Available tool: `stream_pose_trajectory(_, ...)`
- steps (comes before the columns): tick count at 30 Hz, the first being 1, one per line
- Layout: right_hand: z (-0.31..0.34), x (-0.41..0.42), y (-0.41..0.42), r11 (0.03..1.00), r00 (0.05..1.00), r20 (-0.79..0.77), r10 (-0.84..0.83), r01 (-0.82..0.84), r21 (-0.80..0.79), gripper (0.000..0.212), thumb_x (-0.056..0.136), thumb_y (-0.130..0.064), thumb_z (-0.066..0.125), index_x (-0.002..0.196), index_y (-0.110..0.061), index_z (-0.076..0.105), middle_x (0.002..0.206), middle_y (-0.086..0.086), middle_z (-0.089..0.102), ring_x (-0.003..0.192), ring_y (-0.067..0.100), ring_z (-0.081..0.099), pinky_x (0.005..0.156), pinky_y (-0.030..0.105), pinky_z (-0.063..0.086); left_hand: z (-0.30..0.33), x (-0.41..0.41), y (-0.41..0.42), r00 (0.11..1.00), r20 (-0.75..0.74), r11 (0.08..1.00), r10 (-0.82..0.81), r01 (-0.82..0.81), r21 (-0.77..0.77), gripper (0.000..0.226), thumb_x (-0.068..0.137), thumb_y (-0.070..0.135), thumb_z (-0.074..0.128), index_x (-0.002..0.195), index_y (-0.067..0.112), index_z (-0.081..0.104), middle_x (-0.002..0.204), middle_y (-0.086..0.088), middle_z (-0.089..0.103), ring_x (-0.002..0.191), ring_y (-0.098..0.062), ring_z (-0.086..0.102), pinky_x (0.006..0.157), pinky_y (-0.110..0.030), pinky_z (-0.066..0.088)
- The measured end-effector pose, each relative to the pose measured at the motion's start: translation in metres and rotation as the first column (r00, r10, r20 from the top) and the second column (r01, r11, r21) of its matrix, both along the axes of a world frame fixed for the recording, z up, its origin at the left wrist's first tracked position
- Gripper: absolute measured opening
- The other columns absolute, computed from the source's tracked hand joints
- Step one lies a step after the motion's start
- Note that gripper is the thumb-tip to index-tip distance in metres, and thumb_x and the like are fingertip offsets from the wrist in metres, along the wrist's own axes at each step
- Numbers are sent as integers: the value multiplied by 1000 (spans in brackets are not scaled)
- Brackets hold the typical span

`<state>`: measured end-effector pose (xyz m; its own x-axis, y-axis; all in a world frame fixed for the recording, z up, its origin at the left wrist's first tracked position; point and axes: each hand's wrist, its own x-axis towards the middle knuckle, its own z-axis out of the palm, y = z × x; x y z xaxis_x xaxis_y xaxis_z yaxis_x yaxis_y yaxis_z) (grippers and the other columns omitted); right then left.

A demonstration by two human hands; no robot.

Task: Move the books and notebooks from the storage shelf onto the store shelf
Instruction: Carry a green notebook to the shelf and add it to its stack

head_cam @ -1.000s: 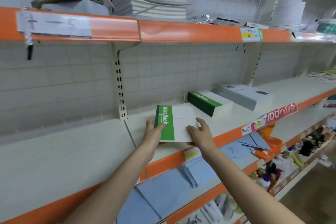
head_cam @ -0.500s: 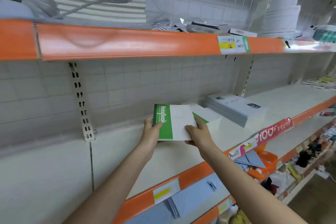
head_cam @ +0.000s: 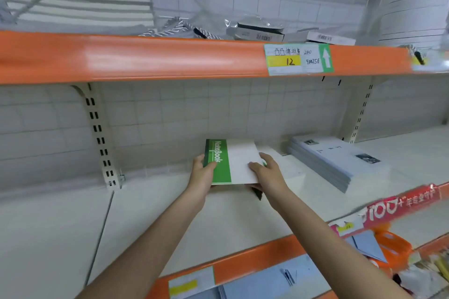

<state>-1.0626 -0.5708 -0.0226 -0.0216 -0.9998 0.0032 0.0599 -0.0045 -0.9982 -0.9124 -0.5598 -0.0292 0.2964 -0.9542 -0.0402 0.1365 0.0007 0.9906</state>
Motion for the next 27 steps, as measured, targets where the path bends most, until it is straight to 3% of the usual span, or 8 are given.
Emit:
stream_pose_trajectory(1, 1, -7, -6, 1000, 1000, 8, 16, -16, -6, 30, 94, -9, 50, 123, -15, 48, 95, -3, 59, 84, 16, 60, 87, 42, 54, 1, -6, -3, 1000, 10, 1000, 19, -19, -4, 37, 95, 11, 48, 132, 8, 42, 115, -12, 60, 88, -21, 60, 75, -31, 48)
stream_pose_trajectory(5, 9, -36, -26, 998, 998, 22, 66, -65, -27, 36, 98, -15, 47, 132, -23, 42, 101, -5, 57, 88, 13, 58, 74, 25, 49, 8, -39, -16, 998, 0, 998, 67, -67, -21, 41, 96, 12, 48, 136, 11, 39, 116, -10, 60, 94, -23, 60, 81, -34, 48)
stream_pose_trajectory(11, 11, -88, -60, 992, 991, -18, 129, -129, 4, 42, 99, -20, 45, 140, -16, 41, 133, 2, 53, 116, 20, 54, 104, 36, 41, 14, -96, -32, 984, -90, 984, 153, -160, -77, 24, 96, 6, 46, 119, 7, 55, 92, -3, 64, 73, -13, 61, 51, -17, 48)
stream_pose_trajectory(16, 9, -115, -82, 982, 981, -57, 188, -189, -23, 41, 100, -18, 42, 141, -20, 40, 131, -3, 49, 109, 16, 51, 87, 26, 37, 5, -129, -49, 967, -87, 967, 238, -245, -77, 23, 96, 3, 44, 114, 7, 56, 93, -5, 63, 73, -12, 60, 46, -12, 46)
stream_pose_trajectory(20, -6, -125, -99, 975, 967, -133, 216, -221, -24, 39, 99, -19, 44, 138, -22, 43, 131, -6, 52, 114, 16, 52, 92, 28, 40, -3, -143, -56, 958, -61, 957, 279, -282, -63, 21, 95, 0, 43, 109, 3, 58, 84, -5, 63, 67, -13, 59, 44, -12, 45)
stream_pose_trajectory(23, -15, -132, -107, 968, 954, -173, 243, -249, -15, 40, 96, -18, 49, 136, -19, 46, 135, -2, 53, 119, 19, 53, 102, 36, 42, -8, -150, -61, 949, -36, 947, 313, -315, -56, 23, 94, -1, 43, 105, 8, 61, 93, -7, 64, 73, -15, 61, 52, -14, 50)
stream_pose_trajectory(27, -21, -139, -116, 961, 946, -171, 275, -275, 24, 34, 93, -12, 53, 126, -19, 51, 121, 0, 59, 103, 18, 58, 85, 29, 45, -18, -154, -73, 934, 56, 936, 353, -352, -19, 29, 92, 1, 45, 78, 23, 58, 95, -13, 62, 85, -26, 59, 80, -39, 51)
